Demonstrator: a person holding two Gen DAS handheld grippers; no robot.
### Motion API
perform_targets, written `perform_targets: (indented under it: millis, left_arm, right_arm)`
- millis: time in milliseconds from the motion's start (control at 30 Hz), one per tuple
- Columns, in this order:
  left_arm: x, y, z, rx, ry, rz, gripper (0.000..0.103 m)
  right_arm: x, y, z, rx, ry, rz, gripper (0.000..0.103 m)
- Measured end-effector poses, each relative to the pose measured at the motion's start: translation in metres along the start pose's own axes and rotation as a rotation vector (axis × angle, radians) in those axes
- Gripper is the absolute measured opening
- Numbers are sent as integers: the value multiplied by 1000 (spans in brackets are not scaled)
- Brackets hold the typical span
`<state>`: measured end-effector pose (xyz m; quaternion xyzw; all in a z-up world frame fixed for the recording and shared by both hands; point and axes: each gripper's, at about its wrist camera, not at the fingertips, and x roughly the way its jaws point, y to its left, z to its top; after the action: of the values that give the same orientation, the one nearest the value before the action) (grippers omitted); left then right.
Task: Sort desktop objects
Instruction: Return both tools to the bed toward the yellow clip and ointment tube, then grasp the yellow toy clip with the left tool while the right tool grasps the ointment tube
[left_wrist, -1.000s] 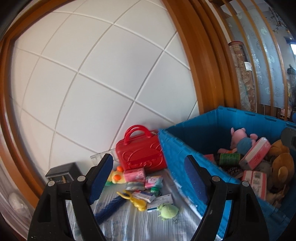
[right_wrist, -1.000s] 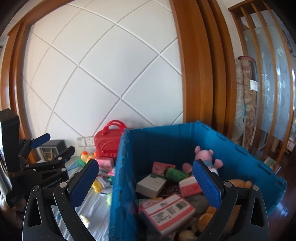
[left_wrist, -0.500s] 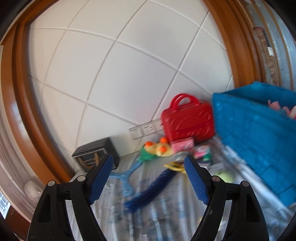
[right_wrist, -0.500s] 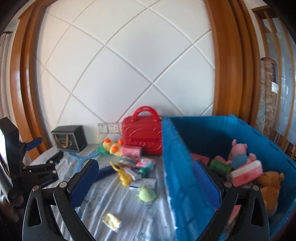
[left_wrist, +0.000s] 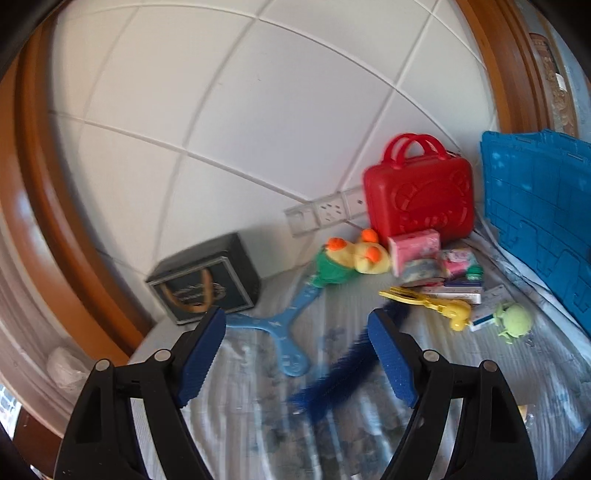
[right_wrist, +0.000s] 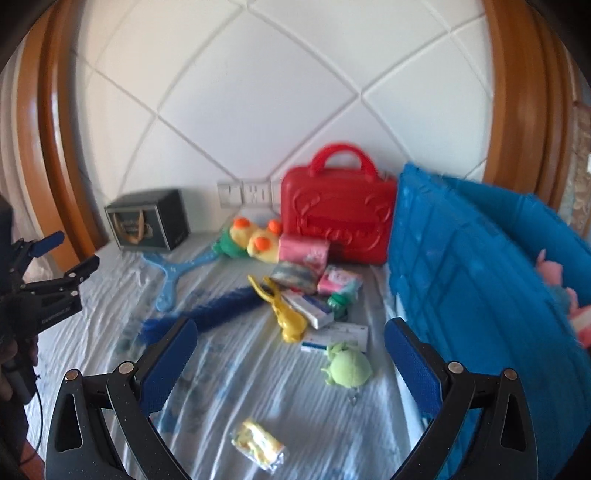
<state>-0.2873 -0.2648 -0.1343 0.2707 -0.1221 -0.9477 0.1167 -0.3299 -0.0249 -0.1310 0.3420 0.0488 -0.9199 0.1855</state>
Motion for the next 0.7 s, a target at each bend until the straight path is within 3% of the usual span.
perform_targets:
  millis: [133, 300, 433, 567, 700]
  left_arm:
    - [43, -32, -3, 28, 53, -71, 79]
    - [82, -57, -8, 52, 96, -109, 79]
    - [114, -69, -15, 56, 142, -139, 79]
    - [140, -69, -24, 59, 171, -153, 79]
    - [158, -59, -32, 56, 196, -148, 79]
  right_arm:
    - [46, -14, 5, -9, 25, -9, 103]
    - [135, -18, 13, -84, 160, 103, 103]
    - [210, -13, 21, -145, 266, 130, 102]
    - [281, -14, 22, -156, 383, 182, 80]
    - [333, -15, 15, -180, 460, 189, 78]
